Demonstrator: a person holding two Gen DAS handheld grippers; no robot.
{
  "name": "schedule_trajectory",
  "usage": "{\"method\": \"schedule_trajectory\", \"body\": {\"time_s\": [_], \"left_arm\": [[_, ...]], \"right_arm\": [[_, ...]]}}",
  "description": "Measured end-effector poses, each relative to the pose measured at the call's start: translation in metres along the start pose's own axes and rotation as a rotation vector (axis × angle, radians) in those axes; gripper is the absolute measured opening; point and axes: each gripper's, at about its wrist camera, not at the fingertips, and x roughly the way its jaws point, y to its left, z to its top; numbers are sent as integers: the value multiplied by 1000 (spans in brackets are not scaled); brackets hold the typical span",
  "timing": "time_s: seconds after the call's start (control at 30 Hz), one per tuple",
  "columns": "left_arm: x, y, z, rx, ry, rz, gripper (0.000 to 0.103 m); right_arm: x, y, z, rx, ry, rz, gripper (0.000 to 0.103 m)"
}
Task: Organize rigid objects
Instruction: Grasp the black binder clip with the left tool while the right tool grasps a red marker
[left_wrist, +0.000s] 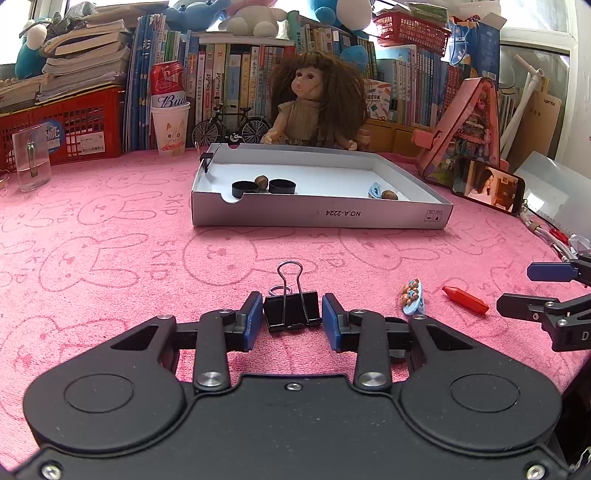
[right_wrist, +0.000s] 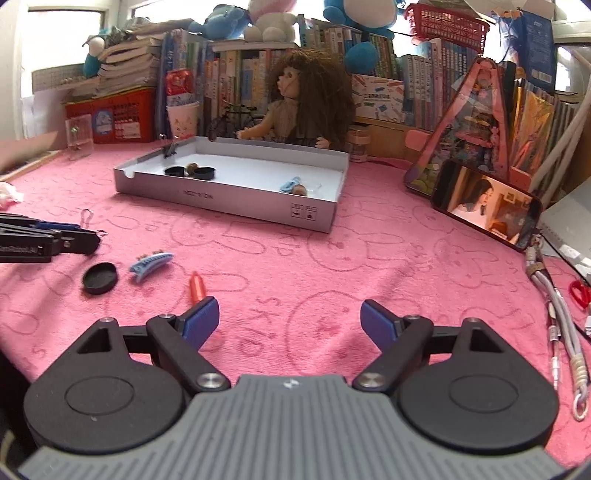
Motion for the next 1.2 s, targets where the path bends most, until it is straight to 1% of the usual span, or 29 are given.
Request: {"method": "schedule_trajectory", "body": {"time_s": [0.1,0.27,0.43,0.63,0.7,0.8,0.9,0.97,1.13,1.2], "left_arm": [[0,-1,0,1,-1,2,34],[0,0,0,1,-1,1,34],[0,0,0,2,-2,2,34],[0,-1,-1,-2,-1,3,34],[0,0,0,-4,-2,5,34],[-1,-1,0,-4,-11,14,34],[-2,-3,0,-1,-30,27,33],[-2,-2,0,-2,-37,33,33],[-3,-3,0,-11,-44,39,33],[-3,-4,-1,-14,-52,44,34]], "right_arm": [[2,9,0,-35,5,3,90],[12,13,-1,-54,22,-60,90],[17,4,0,-19,24,-113,90],[23,-6,2,49,27,-157,90],[19,-7,2,87,11,-156,90],[9,-6,-1,184,-56,-111,90],[2,4,-4,269,-105,-109,90],[2,16,-7,297,-125,-114,90],[12,45,-8,298,-141,-184,90],[16,52,-9,304,-143,-233,90]]}}
